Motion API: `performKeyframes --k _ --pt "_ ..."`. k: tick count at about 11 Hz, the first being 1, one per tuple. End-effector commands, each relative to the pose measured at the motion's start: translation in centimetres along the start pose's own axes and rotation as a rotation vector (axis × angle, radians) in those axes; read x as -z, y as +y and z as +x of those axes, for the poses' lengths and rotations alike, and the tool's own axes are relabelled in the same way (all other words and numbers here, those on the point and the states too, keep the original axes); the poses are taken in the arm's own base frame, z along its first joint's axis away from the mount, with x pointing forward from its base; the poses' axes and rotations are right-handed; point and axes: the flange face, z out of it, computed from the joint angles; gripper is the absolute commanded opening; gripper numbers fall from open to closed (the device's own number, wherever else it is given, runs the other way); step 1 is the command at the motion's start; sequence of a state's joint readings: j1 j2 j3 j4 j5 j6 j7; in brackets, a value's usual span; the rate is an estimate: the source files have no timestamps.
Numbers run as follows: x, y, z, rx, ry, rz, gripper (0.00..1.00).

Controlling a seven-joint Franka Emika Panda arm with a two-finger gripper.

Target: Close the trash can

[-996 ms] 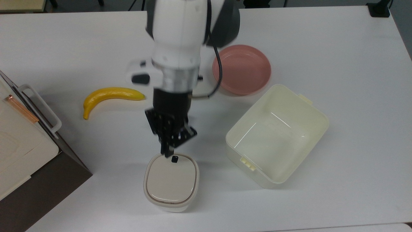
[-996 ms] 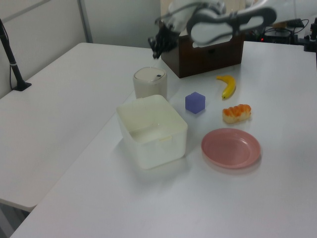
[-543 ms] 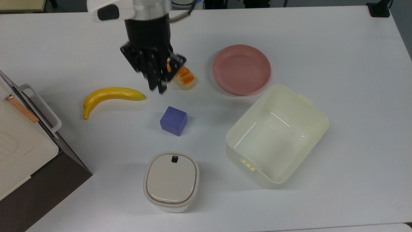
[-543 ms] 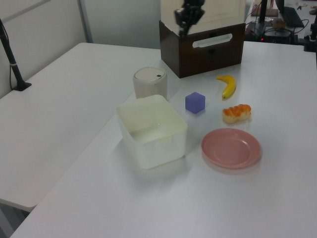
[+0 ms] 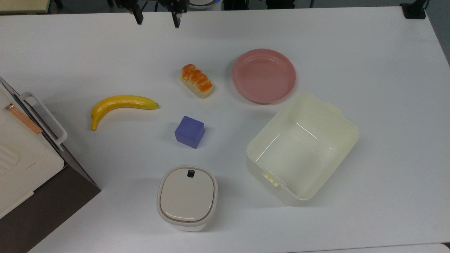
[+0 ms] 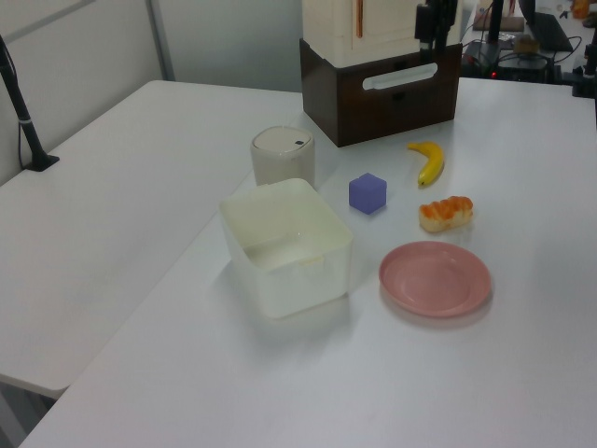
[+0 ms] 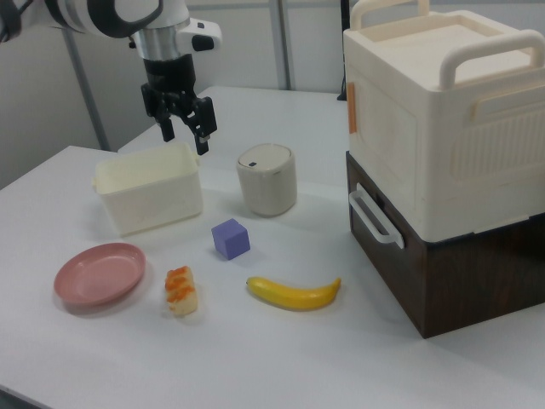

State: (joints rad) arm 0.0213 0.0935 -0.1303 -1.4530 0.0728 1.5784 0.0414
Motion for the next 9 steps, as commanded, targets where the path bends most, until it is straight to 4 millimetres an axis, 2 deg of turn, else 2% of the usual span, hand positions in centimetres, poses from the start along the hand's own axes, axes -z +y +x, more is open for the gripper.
performKeyframes --k 1,4,8,9 --pt "0.3 0.6 -3.9 0.030 0.000 0.025 1.00" --pt "1.6 2.3 -4.5 -0.011 0.032 0.034 1.00" --pt "0.6 0.7 -4.1 -0.019 0.021 0.024 1.00" --pt "0.0 -0.3 -3.9 0.001 0.011 0.004 1.00"
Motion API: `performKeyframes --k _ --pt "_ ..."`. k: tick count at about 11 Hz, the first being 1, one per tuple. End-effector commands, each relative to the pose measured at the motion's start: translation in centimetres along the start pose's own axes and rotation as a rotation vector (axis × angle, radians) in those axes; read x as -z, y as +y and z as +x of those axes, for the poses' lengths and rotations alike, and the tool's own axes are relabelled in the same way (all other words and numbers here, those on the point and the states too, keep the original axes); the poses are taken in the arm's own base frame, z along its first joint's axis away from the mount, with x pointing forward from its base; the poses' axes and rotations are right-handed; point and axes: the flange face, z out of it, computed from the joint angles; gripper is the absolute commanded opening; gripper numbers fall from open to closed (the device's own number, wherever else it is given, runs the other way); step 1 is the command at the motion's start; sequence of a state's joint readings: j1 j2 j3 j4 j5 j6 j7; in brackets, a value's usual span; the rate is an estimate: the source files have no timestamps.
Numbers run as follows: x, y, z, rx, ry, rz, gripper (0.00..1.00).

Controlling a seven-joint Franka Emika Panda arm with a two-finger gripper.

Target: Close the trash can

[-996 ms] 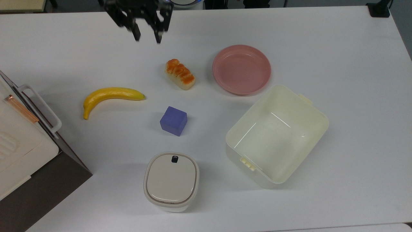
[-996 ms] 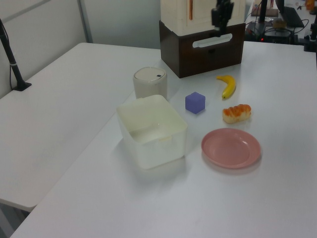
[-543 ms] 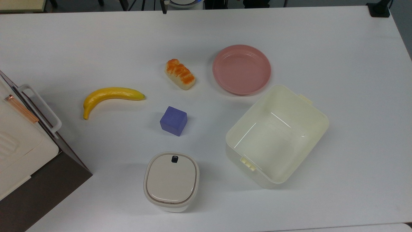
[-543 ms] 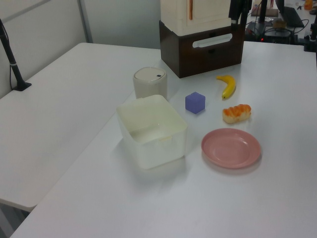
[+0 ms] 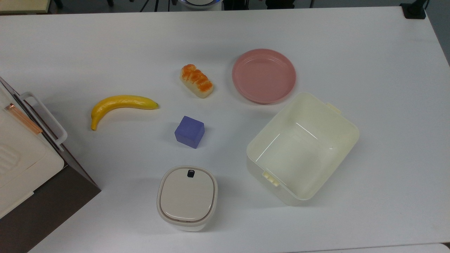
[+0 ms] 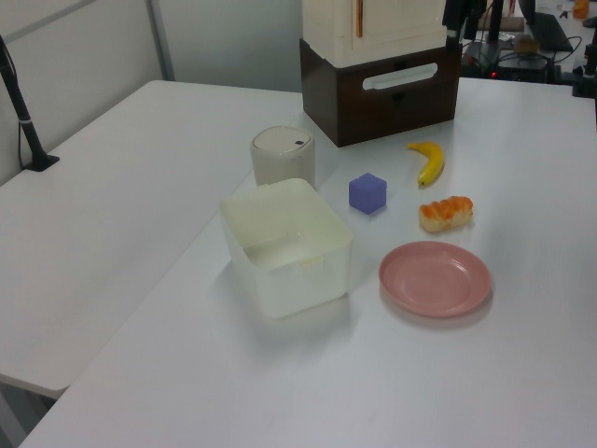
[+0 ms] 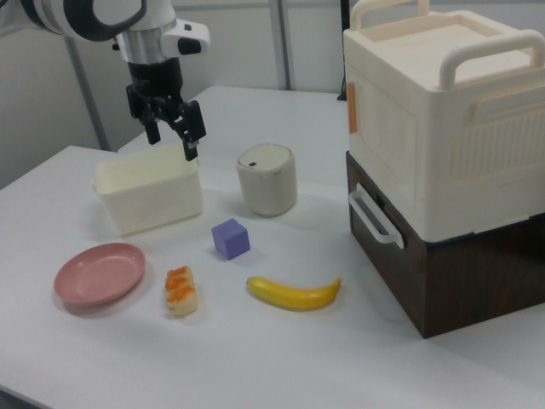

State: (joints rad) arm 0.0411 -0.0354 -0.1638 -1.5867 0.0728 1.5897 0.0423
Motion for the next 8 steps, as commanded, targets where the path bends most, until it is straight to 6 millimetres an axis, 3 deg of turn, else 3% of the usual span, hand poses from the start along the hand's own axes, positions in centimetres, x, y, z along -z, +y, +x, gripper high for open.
performKeyframes --k 1,8 --pt "-1.37 -2.11 -0.06 0.024 0.004 -0.020 1.00" --pt "-2.09 -2.88 0.22 0.039 -0.005 -0.026 1.00"
